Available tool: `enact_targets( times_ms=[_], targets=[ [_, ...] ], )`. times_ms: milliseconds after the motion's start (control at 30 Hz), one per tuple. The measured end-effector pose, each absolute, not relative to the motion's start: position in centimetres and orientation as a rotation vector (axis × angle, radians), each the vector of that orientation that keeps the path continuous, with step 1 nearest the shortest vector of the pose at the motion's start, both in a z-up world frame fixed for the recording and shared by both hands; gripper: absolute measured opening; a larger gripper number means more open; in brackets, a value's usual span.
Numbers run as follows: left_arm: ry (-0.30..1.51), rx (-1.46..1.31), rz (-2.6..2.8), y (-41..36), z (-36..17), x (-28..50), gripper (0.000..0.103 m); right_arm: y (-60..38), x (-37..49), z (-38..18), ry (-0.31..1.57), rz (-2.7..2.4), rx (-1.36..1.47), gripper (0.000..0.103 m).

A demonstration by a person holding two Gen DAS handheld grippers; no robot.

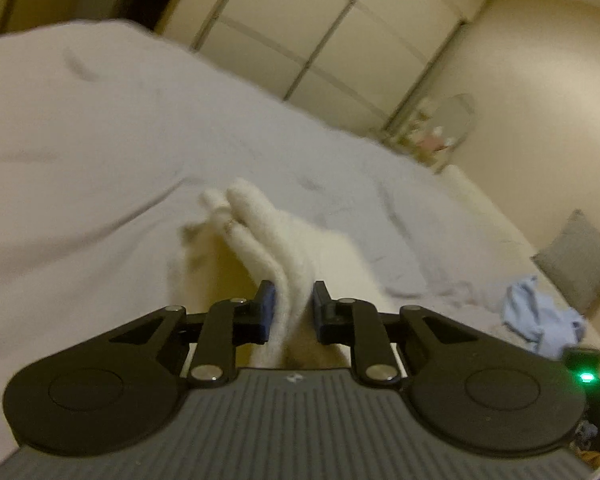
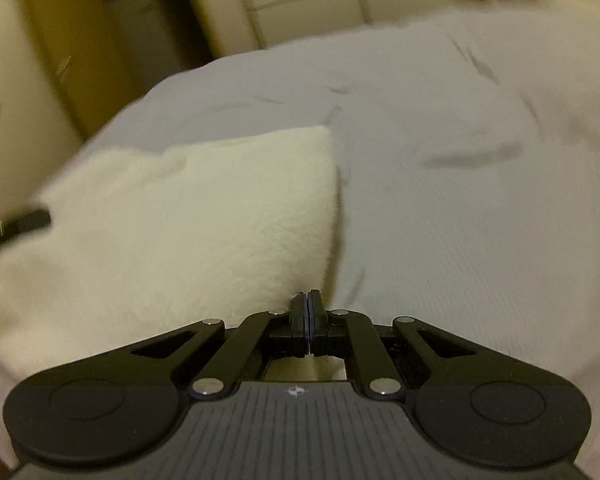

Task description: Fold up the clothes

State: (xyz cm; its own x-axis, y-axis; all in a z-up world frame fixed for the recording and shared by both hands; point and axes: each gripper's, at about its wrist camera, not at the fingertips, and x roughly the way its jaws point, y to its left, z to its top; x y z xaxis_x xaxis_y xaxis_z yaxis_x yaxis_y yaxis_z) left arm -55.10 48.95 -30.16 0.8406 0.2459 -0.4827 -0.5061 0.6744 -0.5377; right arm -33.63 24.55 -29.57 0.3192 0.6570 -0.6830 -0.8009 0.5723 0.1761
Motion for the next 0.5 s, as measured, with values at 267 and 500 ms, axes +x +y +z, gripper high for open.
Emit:
enact_targets(
  times_ms=[267, 500],
  targets=[
    [0.383, -0.757, 0.468, 48.9, -33.9, -56.5, 0.016, 24.5, -38.8, -30.9, 0.617, 1.001, -0.511, 0.010],
    [0.430, -0.725, 0.518, 49.0, -34.3, -57.0, 0.016, 29.2, -38.9, -31.4, 0.631, 0.932, -0.554, 0.011]
  ],
)
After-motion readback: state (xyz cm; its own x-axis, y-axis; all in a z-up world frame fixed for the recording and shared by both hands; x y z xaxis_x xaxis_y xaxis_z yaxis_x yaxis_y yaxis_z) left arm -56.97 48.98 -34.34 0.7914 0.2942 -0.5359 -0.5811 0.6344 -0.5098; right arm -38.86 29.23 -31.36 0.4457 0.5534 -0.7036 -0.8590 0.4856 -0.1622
